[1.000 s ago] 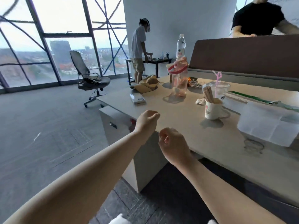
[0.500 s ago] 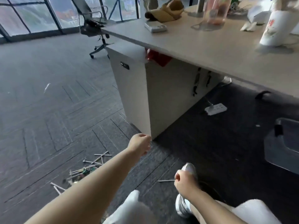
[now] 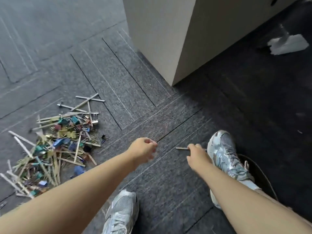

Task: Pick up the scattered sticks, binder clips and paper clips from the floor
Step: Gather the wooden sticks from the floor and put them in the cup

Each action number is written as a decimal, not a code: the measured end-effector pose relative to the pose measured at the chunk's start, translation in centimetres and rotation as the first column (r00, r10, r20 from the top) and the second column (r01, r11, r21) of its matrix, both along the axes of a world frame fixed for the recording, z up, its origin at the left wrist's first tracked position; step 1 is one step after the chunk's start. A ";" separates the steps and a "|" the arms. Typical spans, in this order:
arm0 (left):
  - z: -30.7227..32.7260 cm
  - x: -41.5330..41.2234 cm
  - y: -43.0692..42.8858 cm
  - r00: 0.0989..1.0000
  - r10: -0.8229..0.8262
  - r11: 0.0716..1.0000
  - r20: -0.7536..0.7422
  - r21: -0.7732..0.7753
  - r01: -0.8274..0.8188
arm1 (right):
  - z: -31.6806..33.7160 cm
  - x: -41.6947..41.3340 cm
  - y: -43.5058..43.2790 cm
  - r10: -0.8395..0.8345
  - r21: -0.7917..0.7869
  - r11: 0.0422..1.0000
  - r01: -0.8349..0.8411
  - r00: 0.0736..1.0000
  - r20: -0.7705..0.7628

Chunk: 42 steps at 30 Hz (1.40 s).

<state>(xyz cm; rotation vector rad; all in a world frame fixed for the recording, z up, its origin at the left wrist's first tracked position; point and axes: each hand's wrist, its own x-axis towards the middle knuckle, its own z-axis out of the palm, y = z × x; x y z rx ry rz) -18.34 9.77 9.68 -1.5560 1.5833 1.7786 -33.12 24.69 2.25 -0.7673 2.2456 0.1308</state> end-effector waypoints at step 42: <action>-12.7 20.1 -14.2 0.903 0.202 0.888 0.379 -0.460 -0.006 | -0.2 20.7 -16.0 0.039 -0.143 0.990 0.022 0.912 0.408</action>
